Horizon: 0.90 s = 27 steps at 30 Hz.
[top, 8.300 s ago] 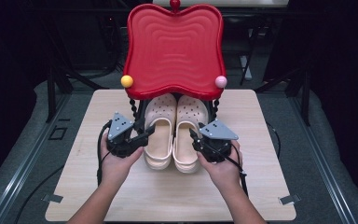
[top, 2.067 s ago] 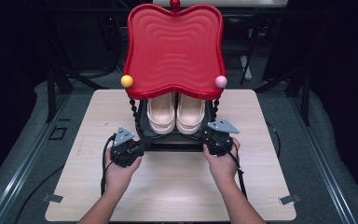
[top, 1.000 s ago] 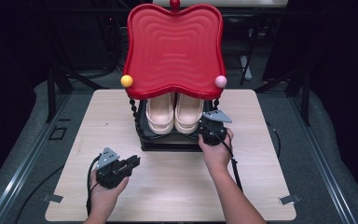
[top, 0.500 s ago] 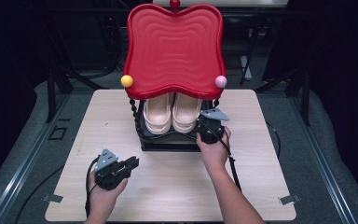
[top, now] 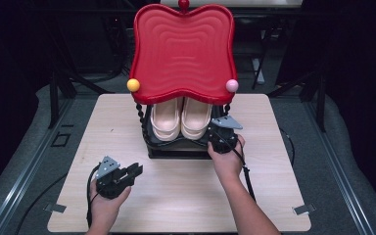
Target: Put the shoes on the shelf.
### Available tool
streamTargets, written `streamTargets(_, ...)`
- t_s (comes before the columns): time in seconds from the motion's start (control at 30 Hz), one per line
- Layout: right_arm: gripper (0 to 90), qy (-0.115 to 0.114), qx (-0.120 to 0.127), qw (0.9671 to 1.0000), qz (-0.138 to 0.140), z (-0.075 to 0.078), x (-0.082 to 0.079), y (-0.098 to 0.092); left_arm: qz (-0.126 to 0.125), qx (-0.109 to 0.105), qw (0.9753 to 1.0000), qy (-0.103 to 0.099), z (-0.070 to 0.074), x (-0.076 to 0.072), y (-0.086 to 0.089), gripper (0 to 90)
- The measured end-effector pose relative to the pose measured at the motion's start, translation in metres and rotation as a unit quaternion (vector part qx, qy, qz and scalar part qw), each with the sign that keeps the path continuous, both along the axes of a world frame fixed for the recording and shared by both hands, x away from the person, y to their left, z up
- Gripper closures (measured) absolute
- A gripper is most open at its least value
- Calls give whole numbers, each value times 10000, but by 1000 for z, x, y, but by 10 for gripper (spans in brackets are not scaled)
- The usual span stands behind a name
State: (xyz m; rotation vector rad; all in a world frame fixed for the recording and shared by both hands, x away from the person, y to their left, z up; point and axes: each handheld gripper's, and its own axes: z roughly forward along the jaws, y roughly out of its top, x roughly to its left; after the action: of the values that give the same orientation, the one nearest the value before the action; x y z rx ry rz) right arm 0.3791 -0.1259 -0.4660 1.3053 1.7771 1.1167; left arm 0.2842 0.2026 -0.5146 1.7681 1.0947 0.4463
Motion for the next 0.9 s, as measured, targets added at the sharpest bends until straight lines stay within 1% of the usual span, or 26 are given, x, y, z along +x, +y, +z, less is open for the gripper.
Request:
streamTargets(0.07, 846, 31, -13, 10000, 42, 2, -2, -2, 13, -9, 10000, -9, -1, 0, 0, 738)
streamTargets(0.17, 814, -10, 60, 10000, 79, 3, -4, -4, 29, 0, 10000, -10, -1, 0, 1, 718)
streamTargets(0.23, 797, 4, 87, 9999, 124, 4, -6, -5, 59, -7, 10000, -35, -2, 0, 0, 699)
streamTargets(0.37, 774, -2, -17, 9998, 218, 7, -11, -5, 69, 18, 10000, -47, -1, -1, 0, 673)
streamTargets(0.43, 766, -46, 2, 9997, 222, 8, -12, -5, 81, 14, 10000, -56, -2, -1, 0, 659)
streamTargets(0.5, 754, -20, 11, 9997, 253, 8, -14, -6, 101, 20, 9999, -55, -2, -1, 0, 647)
streamTargets(0.6, 741, 28, -23, 9996, 281, 8, -16, -7, 138, 18, 9999, -89, -3, 0, 0, 628)
streamTargets(0.7, 730, -13, -17, 9996, 282, 6, -17, -8, 142, 19, 9999, -85, -4, 0, 1, 614)
streamTargets(0.73, 727, 63, -49, 9995, 296, 6, -19, -10, 154, 10, 9999, -70, -4, -1, 1, 610)
streamTargets(0.8, 723, 32, -75, 9996, 284, 3, -20, -11, 171, 37, 9998, -62, -4, -1, 2, 602)
streamTargets(0.9, 704, 112, -102, 9995, 294, 2, -22, -15, 189, 50, 9998, -72, -4, -1, 3, 587)
